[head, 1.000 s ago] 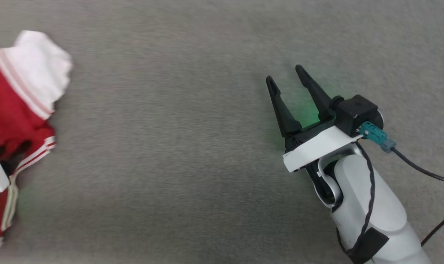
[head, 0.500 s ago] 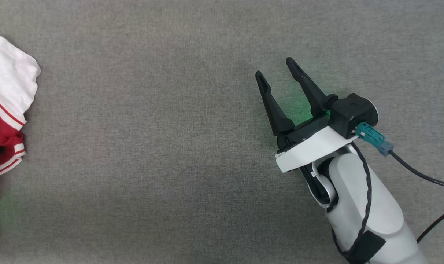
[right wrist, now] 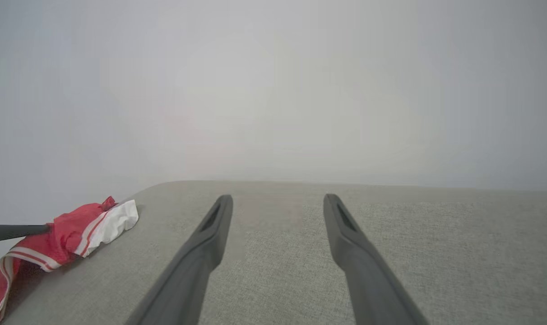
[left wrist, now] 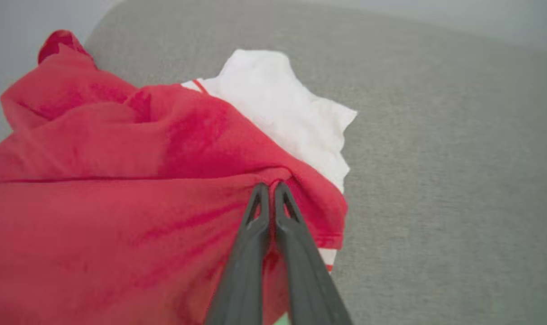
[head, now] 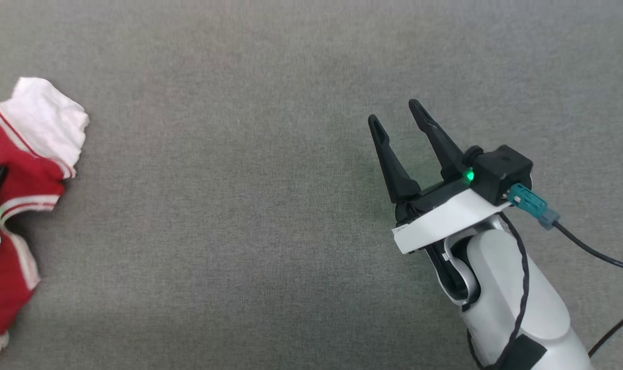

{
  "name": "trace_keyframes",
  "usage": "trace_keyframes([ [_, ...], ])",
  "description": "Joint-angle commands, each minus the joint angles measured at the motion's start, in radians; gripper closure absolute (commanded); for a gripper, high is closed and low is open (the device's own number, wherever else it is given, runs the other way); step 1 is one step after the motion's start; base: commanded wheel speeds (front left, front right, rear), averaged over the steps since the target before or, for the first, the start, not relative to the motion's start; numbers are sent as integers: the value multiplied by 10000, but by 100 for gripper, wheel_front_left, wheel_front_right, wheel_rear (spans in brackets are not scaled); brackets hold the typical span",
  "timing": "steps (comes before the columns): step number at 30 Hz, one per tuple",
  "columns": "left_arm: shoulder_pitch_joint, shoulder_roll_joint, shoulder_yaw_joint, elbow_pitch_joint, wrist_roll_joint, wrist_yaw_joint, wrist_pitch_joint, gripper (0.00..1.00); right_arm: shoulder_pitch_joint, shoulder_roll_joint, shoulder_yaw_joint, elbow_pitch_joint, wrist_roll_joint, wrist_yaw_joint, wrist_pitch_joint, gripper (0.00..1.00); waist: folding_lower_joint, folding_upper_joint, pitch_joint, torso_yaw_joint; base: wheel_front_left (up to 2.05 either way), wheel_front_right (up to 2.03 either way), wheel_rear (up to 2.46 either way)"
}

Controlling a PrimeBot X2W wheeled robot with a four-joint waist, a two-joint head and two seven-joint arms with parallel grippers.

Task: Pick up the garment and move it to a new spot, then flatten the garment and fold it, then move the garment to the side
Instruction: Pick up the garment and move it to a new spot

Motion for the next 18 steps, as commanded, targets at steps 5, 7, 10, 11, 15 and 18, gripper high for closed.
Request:
trace_keyframes([
  [5,-548,231,-510,-1391,304,24,-639,100,372,-8,-184,-235,356,-3,-22,0,0,0,-455,-408,0,0,0],
  [7,-758,312,-735,-2040,336,24,-642,100,477,-7,-302,-354,482,-3,-22,0,0,0,-511,-625,0,0,0],
  [10,-1171,307,-1163,-2964,480,24,-670,100,647,-5,-435,-597,633,-3,-22,0,0,0,-503,-1070,0,0,0],
  [11,-1348,274,-1305,-3276,587,24,-658,100,710,-8,-473,-666,693,-3,-22,0,0,0,-487,-1239,0,0,0],
  [15,-1918,222,-1742,-4120,819,24,-538,100,900,-5,-651,-944,878,-3,-22,0,0,0,-389,-1788,0,0,0],
  [18,-2611,-47,-2190,-4829,924,24,-257,100,1101,-5,-913,-1246,1095,-3,-22,0,0,0,-219,-2345,0,0,0],
])
